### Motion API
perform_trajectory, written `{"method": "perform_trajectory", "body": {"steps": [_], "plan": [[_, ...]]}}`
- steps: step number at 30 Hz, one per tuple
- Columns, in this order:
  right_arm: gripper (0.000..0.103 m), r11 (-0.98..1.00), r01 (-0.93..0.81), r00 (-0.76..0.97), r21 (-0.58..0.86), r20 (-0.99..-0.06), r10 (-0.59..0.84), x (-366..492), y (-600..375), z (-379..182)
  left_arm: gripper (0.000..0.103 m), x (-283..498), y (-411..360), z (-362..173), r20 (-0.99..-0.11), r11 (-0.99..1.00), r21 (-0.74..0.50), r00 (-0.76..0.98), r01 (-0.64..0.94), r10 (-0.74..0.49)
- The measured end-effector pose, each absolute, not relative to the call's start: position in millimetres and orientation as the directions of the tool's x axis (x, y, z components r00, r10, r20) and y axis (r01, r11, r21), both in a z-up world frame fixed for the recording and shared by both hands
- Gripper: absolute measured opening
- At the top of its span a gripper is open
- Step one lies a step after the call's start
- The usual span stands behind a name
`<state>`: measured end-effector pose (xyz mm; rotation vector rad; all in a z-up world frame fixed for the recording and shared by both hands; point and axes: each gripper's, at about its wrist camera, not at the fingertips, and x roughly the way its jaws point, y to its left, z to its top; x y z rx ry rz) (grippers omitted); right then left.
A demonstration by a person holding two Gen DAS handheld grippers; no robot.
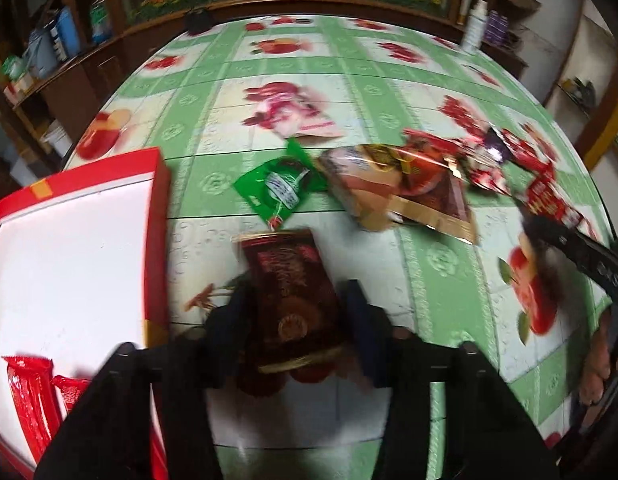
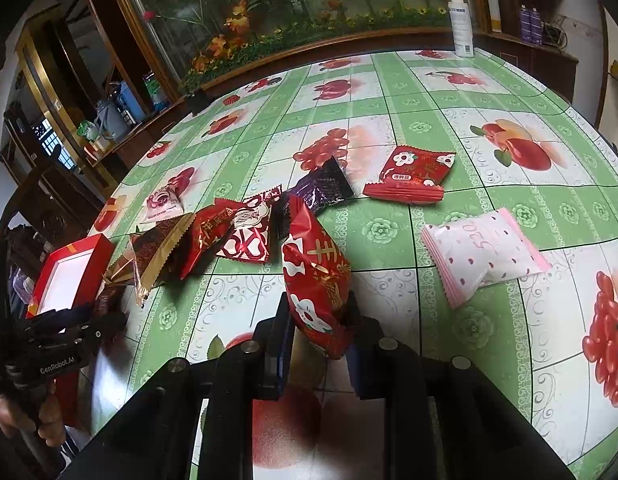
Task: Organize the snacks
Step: 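Grasp the dark brown chocolate packet with the left gripper, then carry the chocolate packet into the tray with left while right drops the red-white packet there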
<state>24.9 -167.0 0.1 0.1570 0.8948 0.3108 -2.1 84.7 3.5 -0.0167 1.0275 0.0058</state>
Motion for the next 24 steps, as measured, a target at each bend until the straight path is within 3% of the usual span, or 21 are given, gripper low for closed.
{"method": "perform_trajectory", "body": {"steps": [8, 12, 24], "plan": [[0.024, 0.948, -0.192, 0.592, 0.254, -0.740, 0.318, 26.4, -168.6, 0.1, 0.038, -32.6, 43.8, 5.5, -0.839, 0.982, -0.011, 0.533, 0.186, -0.111], [0.024, 0.948, -0.192, 0.592, 0.255, -0.740, 0.319, 26.6, -168.7, -0.1, 0.038, -40.8, 32.3, 8.3, -0.845, 0.979, -0.029, 0.518, 0.203, -0.133], [0.024, 0.951, -0.179, 0.601, 0.253, -0.737, 0.309, 27.1, -171.7, 0.6, 0.038, -54.3, 33.5, 19.5, -0.798, 0.984, 0.122, 0.602, 0.126, 0.022]]}}
